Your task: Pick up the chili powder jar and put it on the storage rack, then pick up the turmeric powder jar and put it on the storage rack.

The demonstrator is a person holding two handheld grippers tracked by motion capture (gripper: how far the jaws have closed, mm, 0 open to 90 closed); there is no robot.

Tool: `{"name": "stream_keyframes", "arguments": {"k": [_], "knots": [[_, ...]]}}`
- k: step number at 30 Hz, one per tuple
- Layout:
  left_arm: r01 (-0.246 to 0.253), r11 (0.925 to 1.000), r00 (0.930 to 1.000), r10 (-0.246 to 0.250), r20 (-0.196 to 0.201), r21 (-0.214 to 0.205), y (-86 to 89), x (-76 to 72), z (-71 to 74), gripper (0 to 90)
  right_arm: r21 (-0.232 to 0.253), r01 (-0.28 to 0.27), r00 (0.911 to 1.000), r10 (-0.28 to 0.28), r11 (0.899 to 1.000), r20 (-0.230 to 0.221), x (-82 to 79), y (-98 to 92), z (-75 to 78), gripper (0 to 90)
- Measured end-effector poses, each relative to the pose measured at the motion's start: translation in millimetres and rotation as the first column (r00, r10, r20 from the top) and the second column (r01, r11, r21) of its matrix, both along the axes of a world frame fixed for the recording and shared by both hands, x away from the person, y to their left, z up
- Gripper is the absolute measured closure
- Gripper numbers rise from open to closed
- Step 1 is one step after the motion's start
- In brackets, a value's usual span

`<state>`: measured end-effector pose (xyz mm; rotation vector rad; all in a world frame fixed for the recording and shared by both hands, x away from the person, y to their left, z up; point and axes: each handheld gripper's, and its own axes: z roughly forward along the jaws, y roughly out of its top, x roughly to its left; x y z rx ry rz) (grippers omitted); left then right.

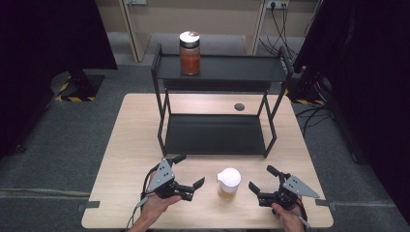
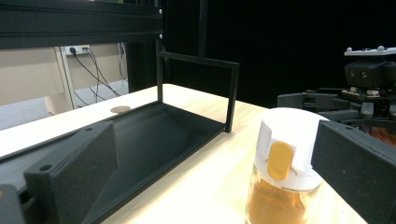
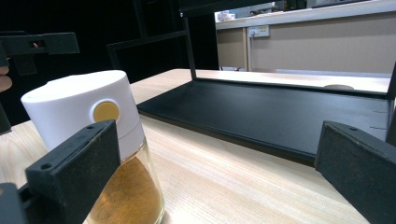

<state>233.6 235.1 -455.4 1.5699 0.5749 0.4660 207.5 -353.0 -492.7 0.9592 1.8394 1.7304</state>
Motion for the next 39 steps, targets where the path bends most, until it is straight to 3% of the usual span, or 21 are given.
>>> {"name": "stream_keyframes", "arguments": {"k": [17, 39], "knots": [[-0.013, 0.9997, 0.9998, 0.013, -0.013, -0.02, 5.4, -10.9, -31.6, 0.3, -0.002, -0.001, 1.0, 0.001, 1.0, -0.001, -0.1, 1.0, -0.1, 0.5], [-0.025, 0.9995, 0.9995, 0.024, -0.019, -0.02, 9.0, -16.1, -39.5, 0.3, -0.011, -0.017, 0.9999, 0.017, 1.0, 0.001, 1.3, 1.8, 0.1, 0.5]]}}
